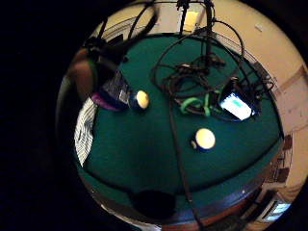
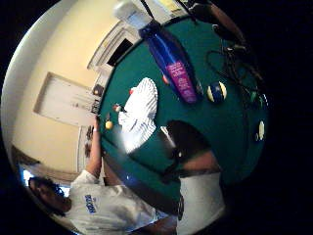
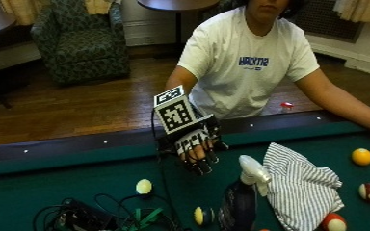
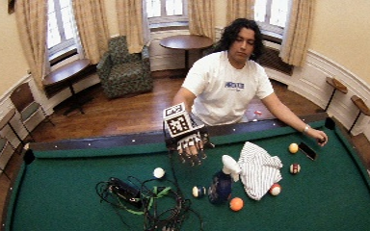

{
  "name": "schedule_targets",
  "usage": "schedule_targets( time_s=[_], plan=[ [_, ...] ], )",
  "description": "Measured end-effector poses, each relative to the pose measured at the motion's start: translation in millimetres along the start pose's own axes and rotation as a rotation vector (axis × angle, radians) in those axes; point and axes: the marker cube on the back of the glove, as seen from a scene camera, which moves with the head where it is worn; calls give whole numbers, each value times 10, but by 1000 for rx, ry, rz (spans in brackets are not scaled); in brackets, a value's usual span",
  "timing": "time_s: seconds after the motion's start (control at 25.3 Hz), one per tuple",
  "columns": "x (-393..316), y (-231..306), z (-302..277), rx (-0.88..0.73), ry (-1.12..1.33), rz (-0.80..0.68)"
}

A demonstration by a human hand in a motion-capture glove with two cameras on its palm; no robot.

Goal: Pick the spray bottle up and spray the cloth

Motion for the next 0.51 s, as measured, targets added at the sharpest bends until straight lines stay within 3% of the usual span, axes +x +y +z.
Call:
schedule_targets(
  time_s=[0.51],
  plan=[
    [-38, -190, -7, 211, -194, 57]
  ],
)
